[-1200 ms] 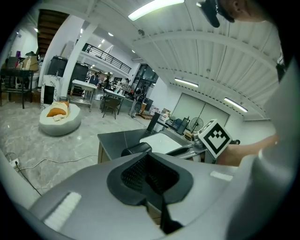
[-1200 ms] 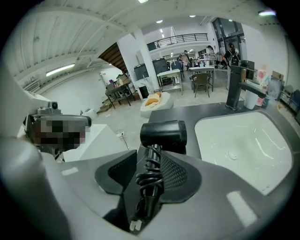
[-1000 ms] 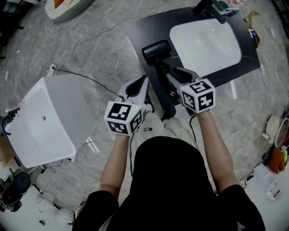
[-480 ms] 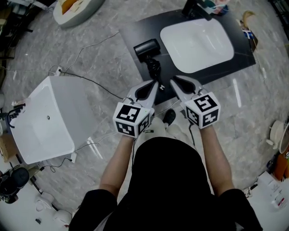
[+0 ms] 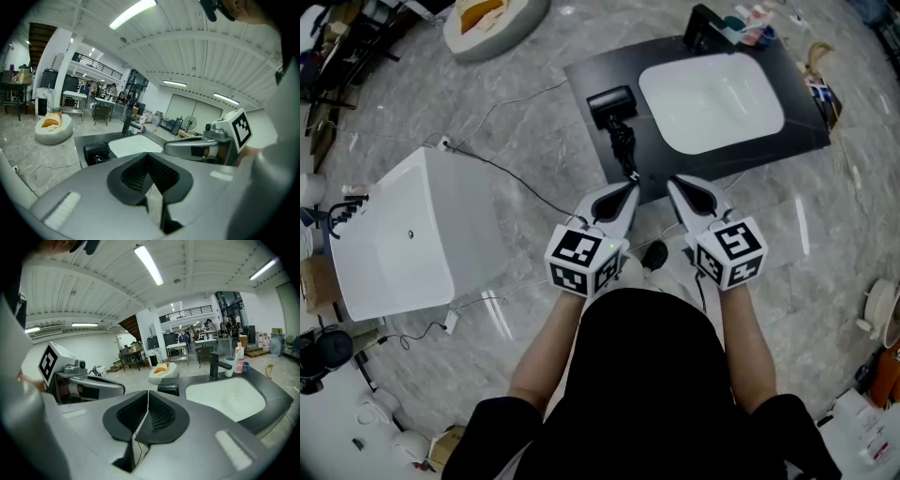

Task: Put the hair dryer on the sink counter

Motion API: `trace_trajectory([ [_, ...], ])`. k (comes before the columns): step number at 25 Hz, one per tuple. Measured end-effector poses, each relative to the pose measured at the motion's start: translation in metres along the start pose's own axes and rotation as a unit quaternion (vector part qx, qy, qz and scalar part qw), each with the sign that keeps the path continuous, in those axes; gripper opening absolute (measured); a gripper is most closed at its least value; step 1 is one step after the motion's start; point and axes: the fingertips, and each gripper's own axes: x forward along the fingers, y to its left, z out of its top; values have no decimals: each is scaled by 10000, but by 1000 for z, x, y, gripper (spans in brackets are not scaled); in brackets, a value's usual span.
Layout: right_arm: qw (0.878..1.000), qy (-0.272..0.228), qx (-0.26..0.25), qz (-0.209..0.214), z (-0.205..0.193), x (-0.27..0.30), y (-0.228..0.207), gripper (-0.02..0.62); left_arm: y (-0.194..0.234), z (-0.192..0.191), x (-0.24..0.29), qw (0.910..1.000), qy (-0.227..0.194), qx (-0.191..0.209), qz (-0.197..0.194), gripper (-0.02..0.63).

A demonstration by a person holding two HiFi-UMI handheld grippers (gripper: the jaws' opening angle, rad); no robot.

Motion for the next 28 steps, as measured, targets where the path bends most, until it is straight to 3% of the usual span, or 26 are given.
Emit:
trace_trajectory([
  [10, 9985, -434, -318, 28, 20, -48, 19, 11, -32, 16, -29, 9989, -404, 188, 142, 0],
  [28, 9953, -867, -355, -230, 34, -97, 21, 9, -63, 26, -40, 9974, -584, 410, 9, 0],
])
